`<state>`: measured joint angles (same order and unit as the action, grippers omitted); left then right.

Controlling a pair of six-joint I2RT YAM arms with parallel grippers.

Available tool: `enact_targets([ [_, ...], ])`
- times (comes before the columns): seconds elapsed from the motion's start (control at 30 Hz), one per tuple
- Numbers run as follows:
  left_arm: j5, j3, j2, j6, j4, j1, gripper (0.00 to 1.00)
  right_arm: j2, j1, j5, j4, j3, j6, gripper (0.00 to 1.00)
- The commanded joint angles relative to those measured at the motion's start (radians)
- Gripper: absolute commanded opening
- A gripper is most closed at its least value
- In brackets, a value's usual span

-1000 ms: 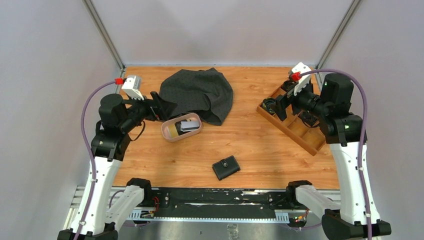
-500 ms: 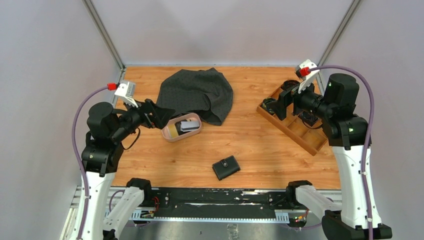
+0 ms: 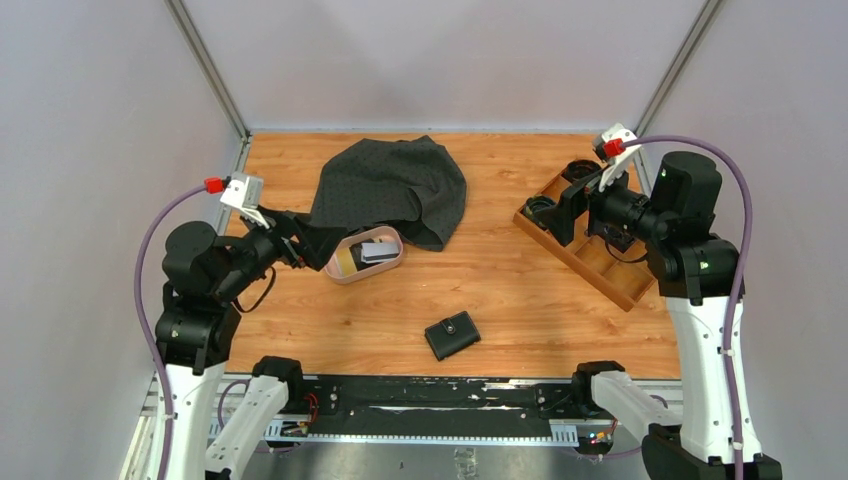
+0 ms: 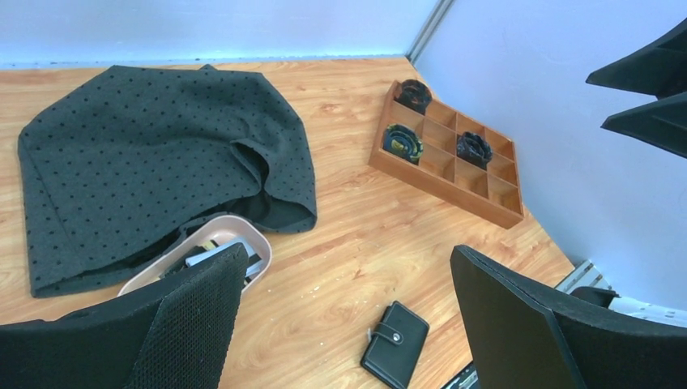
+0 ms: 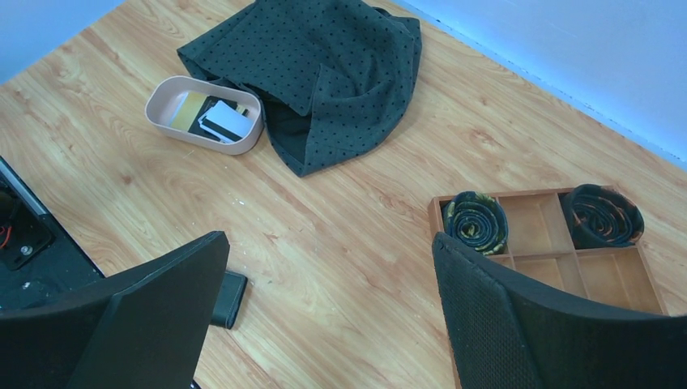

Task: Put the credit cards into the card holder
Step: Reset both arms

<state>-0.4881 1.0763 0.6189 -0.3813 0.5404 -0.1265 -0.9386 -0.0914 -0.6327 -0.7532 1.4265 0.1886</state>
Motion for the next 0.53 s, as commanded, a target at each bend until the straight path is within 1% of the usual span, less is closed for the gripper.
enact_targets([
  [0.0, -0.027, -0.010, -0.019, -0.008, 0.027, 0.007, 1.00, 0.010, 0.023, -0.030, -0.019, 0.015, -0.026, 1.00],
  [0.2, -0.041, -0.034, -0.038, -0.048, -0.002, 0.007, 1.00, 0.029, 0.028, -0.011, -0.018, -0.001, -0.016, 1.00],
  [0.5, -0.033, -0.054, -0.065, -0.038, -0.015, 0.007, 1.00, 0.079, 0.041, 0.013, -0.012, -0.054, -0.014, 1.00],
])
